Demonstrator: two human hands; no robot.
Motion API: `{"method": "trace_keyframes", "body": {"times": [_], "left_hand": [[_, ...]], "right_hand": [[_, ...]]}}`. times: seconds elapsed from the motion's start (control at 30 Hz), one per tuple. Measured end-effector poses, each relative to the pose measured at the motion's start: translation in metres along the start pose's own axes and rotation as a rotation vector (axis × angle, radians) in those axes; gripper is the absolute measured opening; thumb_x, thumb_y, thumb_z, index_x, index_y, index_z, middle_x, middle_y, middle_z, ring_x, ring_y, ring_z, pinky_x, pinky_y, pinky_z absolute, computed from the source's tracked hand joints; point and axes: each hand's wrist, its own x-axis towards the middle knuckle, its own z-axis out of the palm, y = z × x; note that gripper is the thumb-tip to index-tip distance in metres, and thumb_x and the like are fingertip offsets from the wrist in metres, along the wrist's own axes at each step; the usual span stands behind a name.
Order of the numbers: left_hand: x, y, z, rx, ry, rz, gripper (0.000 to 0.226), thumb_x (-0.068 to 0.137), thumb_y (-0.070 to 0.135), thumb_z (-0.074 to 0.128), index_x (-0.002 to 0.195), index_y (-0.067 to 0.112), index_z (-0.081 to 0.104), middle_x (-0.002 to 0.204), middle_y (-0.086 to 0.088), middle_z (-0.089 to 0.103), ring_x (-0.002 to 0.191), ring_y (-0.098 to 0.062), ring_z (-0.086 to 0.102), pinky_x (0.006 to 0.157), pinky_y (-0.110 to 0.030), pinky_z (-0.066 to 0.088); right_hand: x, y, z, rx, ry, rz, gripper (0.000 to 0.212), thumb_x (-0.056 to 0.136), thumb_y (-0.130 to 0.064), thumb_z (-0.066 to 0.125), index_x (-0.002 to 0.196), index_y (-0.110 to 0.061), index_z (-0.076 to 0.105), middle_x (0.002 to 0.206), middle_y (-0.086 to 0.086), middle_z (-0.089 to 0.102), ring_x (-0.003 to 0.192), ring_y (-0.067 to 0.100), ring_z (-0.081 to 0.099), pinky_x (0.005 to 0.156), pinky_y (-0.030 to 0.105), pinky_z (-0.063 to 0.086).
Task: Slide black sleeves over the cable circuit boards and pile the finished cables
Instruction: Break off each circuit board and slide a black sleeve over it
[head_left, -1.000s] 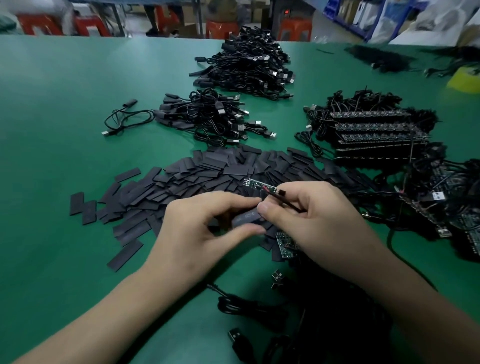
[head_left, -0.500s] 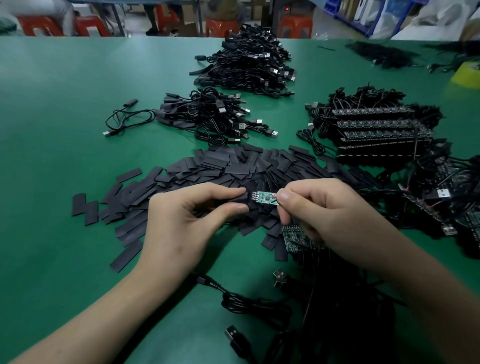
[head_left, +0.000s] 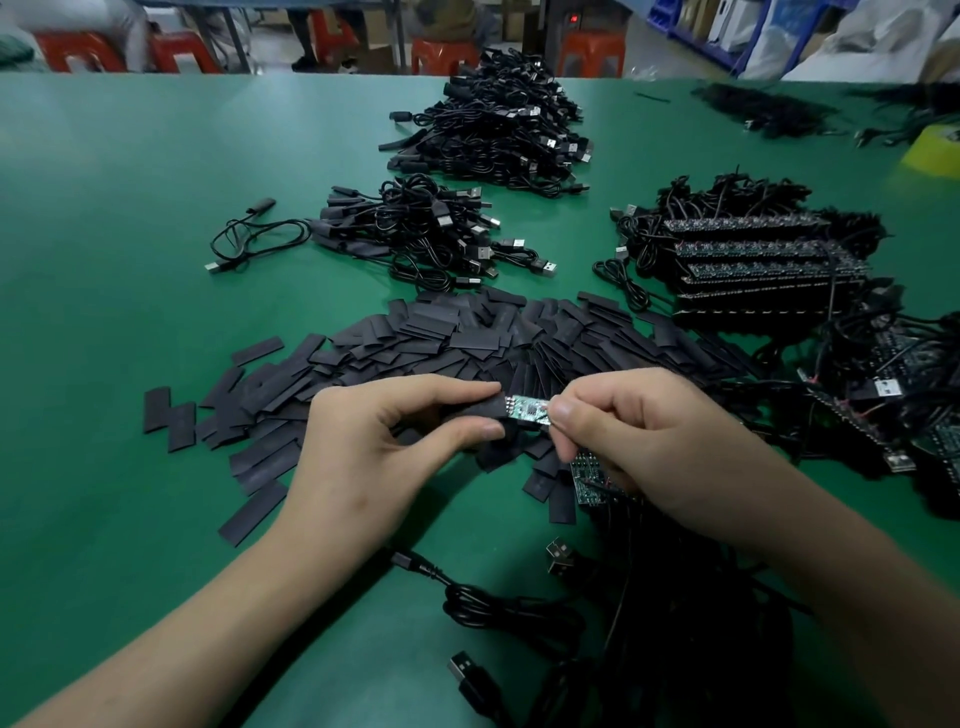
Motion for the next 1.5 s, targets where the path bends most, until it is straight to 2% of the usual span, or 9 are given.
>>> {"method": "trace_keyframes", "body": {"times": [0.1,0.2,0.4,0.63,0.93,1.03,1.17,1.3,1.5], "left_hand": [[0.001,0.000,-0.001,0.067,0.000,0.041,0.028,0.074,0.037,0.080,0.101,0.031,0.079,0.088,0.024,0.075,0.080,-0.001,0.072,0.077,-0.015,0.053],[0.002,0.000,-0.004,0.155,-0.029,0.154,0.027,0.077,0.031,0.084,0.102,0.024,0.079,0.098,0.020,0.074,0.091,0.005,0.070,0.084,-0.016,0.053],[0.001,-0.001,-0.004,0.162,-0.070,0.226,0.028,0.076,0.027,0.086,0.104,0.023,0.079,0.097,0.016,0.075,0.084,-0.002,0.072,0.073,-0.024,0.057],[0.001,-0.004,-0.003,0.073,-0.121,0.075,0.026,0.075,0.032,0.081,0.102,0.031,0.079,0.092,0.022,0.076,0.085,0.002,0.071,0.076,-0.020,0.055],[0.000,-0.001,-0.002,0.118,-0.183,0.244,0.029,0.080,0.029,0.081,0.107,0.021,0.078,0.096,0.017,0.076,0.088,0.003,0.070,0.074,-0.022,0.056],[-0.002,-0.002,0.001,0.095,-0.188,0.257,0.024,0.084,0.028,0.080,0.108,0.024,0.078,0.097,0.017,0.075,0.089,-0.002,0.072,0.076,-0.026,0.056],[-0.003,-0.003,0.001,0.104,-0.137,0.244,0.022,0.084,0.028,0.080,0.105,0.023,0.079,0.098,0.018,0.075,0.091,-0.001,0.072,0.077,-0.029,0.056],[-0.002,-0.001,0.000,0.057,-0.068,0.189,0.021,0.082,0.028,0.081,0.102,0.029,0.078,0.095,0.019,0.076,0.088,-0.001,0.072,0.074,-0.029,0.056],[-0.003,-0.001,0.000,0.064,-0.053,0.203,0.020,0.082,0.025,0.081,0.102,0.021,0.079,0.096,0.016,0.075,0.090,-0.002,0.072,0.078,-0.027,0.056]], "right_hand": [[-0.001,0.001,0.003,-0.023,0.009,-0.008,0.039,0.103,-0.046,0.049,0.076,-0.022,0.065,0.047,-0.006,0.036,0.043,0.009,0.028,0.042,0.022,0.023],[0.001,0.002,0.001,-0.012,-0.019,0.012,0.042,0.096,-0.054,0.046,0.077,-0.022,0.065,0.050,0.001,0.035,0.045,0.014,0.029,0.044,0.028,0.024],[0.004,0.006,-0.002,0.328,-0.130,0.106,0.037,0.096,-0.045,0.052,0.069,-0.022,0.063,0.054,-0.001,0.032,0.043,0.012,0.026,0.039,0.022,0.025],[0.000,0.002,0.001,-0.026,-0.073,0.000,0.038,0.103,-0.044,0.050,0.077,-0.022,0.065,0.050,-0.005,0.037,0.044,0.009,0.029,0.043,0.021,0.024],[0.001,0.003,0.004,0.083,-0.129,0.027,0.039,0.103,-0.045,0.050,0.078,-0.021,0.068,0.048,-0.003,0.039,0.044,0.013,0.027,0.043,0.024,0.022],[0.001,0.002,0.007,0.054,-0.129,-0.018,0.038,0.097,-0.048,0.048,0.080,-0.021,0.069,0.052,0.011,0.050,0.046,0.013,0.032,0.045,0.025,0.024],[0.001,0.005,0.008,0.083,-0.065,-0.069,0.027,0.104,-0.030,0.056,0.085,-0.020,0.071,0.051,-0.012,0.052,0.045,0.001,0.039,0.048,0.011,0.028],[0.003,0.008,0.008,0.236,0.060,-0.102,0.006,0.096,-0.026,0.065,0.093,-0.022,0.068,0.063,-0.007,0.049,0.053,0.004,0.040,0.052,0.014,0.035],[0.003,0.011,0.011,0.272,0.084,-0.086,0.007,0.091,-0.028,0.069,0.089,-0.021,0.070,0.068,-0.004,0.057,0.056,0.004,0.045,0.053,0.013,0.037]]}}
